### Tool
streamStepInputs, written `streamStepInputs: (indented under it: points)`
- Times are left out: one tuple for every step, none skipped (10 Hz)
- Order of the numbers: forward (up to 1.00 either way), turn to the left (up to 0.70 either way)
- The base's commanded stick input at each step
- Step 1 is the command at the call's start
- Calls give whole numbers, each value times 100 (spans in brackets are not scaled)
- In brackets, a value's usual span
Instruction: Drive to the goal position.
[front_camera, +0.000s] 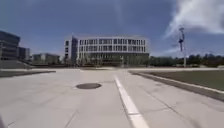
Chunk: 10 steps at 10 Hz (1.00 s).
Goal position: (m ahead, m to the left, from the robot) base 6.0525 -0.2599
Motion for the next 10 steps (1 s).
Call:
streamStepInputs:
  points:
    - [100, 0]
    - [100, 0]
    - [100, 0]
    - [100, 0]
    - [100, 0]
    - [100, 0]
    - [100, 0]
    - [100, 0]
    - [100, 0]
    - [100, 0]
